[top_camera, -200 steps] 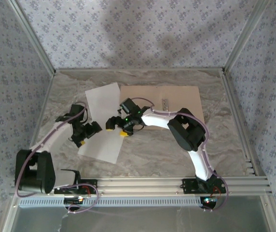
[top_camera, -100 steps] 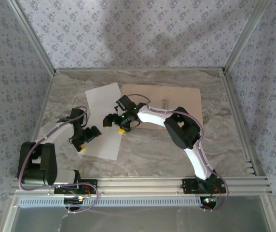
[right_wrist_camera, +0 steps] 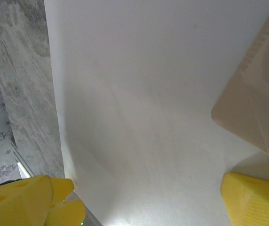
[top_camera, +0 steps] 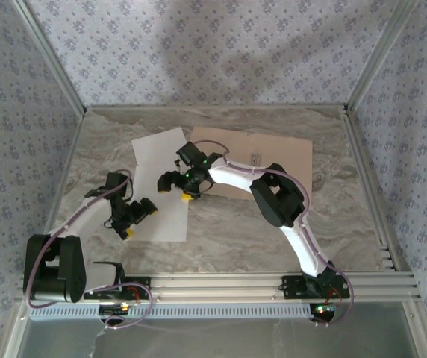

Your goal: Put the files into the folder

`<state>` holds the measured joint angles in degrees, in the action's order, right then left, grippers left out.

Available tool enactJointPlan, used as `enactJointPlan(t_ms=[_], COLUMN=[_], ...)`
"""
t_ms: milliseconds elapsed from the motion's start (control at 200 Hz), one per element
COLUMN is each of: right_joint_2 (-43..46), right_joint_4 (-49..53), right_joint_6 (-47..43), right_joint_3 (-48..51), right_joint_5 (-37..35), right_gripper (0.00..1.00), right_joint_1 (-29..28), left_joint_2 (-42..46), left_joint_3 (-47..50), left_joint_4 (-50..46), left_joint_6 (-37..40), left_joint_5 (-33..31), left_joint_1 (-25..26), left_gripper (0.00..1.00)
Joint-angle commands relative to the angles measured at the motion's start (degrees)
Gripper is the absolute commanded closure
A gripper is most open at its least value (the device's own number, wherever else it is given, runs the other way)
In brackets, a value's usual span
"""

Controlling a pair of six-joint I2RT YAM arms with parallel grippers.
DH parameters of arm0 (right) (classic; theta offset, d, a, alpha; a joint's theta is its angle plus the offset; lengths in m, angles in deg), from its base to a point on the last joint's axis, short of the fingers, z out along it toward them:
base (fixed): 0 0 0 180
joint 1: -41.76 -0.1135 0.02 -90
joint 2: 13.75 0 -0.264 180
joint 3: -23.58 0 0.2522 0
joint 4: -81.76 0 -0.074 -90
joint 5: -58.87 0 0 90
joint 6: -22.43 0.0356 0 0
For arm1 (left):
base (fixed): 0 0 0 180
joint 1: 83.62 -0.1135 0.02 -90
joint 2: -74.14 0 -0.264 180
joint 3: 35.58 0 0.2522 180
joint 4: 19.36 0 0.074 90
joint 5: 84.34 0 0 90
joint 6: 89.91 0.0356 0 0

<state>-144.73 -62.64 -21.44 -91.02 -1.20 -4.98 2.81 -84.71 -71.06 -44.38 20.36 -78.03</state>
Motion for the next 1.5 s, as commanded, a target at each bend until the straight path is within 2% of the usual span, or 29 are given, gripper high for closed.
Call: enactJointPlan(t_ms=[0, 210, 335, 515, 590, 665, 889, 1204, 1399, 1494], right_joint_2=[-2.35, -4.04, -4.02, -2.85, -1.57, 0.20, 2.85, 3.62, 3.82, 3.72], right_joint_4=[4.70, 6.00, 6.58, 9.91, 15.61, 17.09, 14.33, 6.45, 2.94, 2.45], right_joint_6=[-2.79, -3.48, -4.18, -6.26, -8.68, -9.05, -6.35, -3.14, -1.29, -0.80], right_joint_3=[-2.64, -5.58, -6.51, -9.37, -12.42, -12.87, -8.64, 0.80, 4.50, 4.84], right_joint_5=[-1.77, -1.31, -1.19, -2.12, -4.02, -4.29, -3.35, -2.69, -3.34, -3.57], right_gripper=[0.06, 0.06, 0.06, 0.06, 0.05, 0.04, 0.05, 0.08, 0.09, 0.10], right_joint_1=[0.56, 0.65, 0.65, 0.65, -0.29, -0.89, -1.26, -1.43, -1.83, -1.93], left_joint_2=[1.48, 1.79, 3.95, 7.61, 7.52, 7.61, 5.33, -1.14, -4.57, -5.52], left_joint_3=[1.19, 1.46, -0.39, -5.14, -6.15, -6.24, -7.12, -9.27, -9.06, -8.19], left_joint_4=[-3.13, -2.10, -5.35, -9.15, -7.99, -4.40, 0.81, 1.69, 2.41, 3.42], left_joint_6=[-1.27, -5.82, -6.29, -2.68, 1.18, 4.80, 13.12, 18.73, 19.46, 18.79], left_joint_5=[1.48, -1.25, -4.06, -7.83, -7.90, -8.71, -12.47, -13.99, -12.92, -11.64], left_joint_1=[0.78, 9.70, 11.64, 9.89, 7.37, 6.64, 4.67, 2.53, 1.97, 1.93], left_gripper=[0.07, 0.08, 0.08, 0.05, 0.05, 0.05, 0.05, 0.07, 0.08, 0.13])
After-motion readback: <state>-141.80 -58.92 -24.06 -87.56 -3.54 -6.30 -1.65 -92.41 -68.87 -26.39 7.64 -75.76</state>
